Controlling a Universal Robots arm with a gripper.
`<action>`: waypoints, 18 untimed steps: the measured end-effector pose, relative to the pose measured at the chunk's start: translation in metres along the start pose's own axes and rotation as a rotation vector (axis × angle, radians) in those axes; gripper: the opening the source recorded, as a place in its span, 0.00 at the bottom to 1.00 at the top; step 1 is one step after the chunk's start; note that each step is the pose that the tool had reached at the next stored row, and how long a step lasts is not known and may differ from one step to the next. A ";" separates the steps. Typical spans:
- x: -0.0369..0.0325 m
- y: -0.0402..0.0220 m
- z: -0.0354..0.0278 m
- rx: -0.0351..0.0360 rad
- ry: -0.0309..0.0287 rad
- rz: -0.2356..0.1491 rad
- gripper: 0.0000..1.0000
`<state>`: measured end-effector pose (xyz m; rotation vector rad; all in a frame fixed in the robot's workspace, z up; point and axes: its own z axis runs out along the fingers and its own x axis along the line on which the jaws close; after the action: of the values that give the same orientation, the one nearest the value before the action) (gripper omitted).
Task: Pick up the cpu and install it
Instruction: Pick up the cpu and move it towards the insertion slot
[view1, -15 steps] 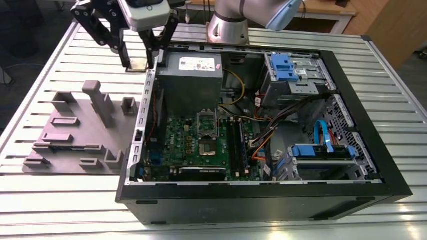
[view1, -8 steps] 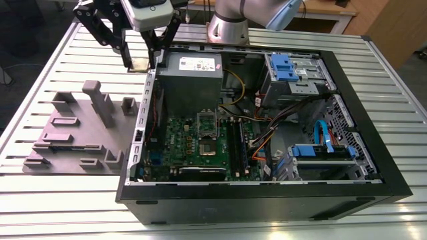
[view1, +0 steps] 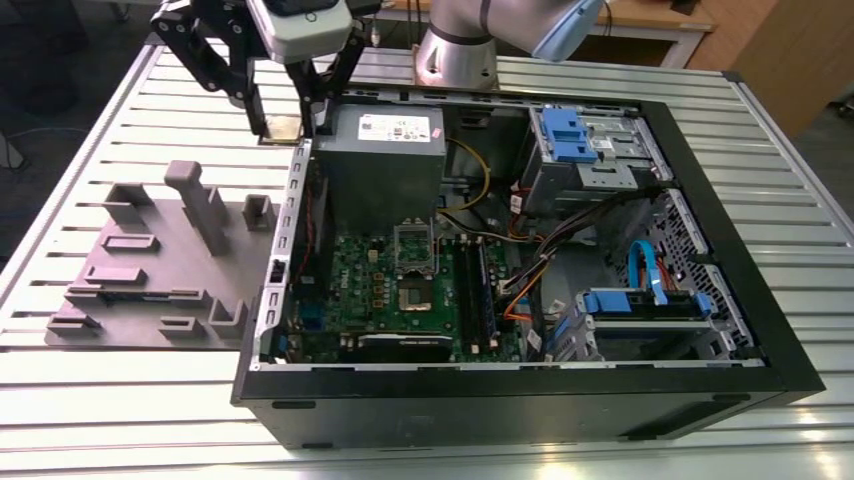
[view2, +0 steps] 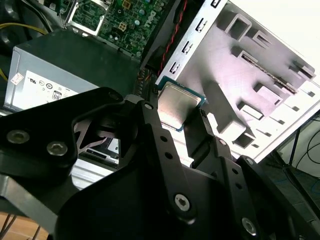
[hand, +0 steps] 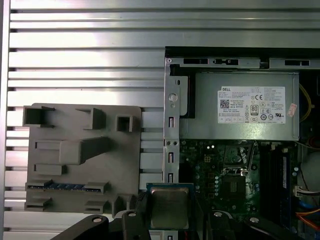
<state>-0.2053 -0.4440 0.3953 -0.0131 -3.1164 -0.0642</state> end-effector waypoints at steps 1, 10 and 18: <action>-0.0004 0.0000 0.0000 0.0000 0.0000 0.000 0.45; -0.0056 0.0001 -0.0002 0.0000 0.0000 0.000 0.45; -0.0131 -0.0001 -0.0003 0.0000 0.0001 0.000 0.45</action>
<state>-0.1922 -0.4442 0.3953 -0.0130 -3.1163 -0.0642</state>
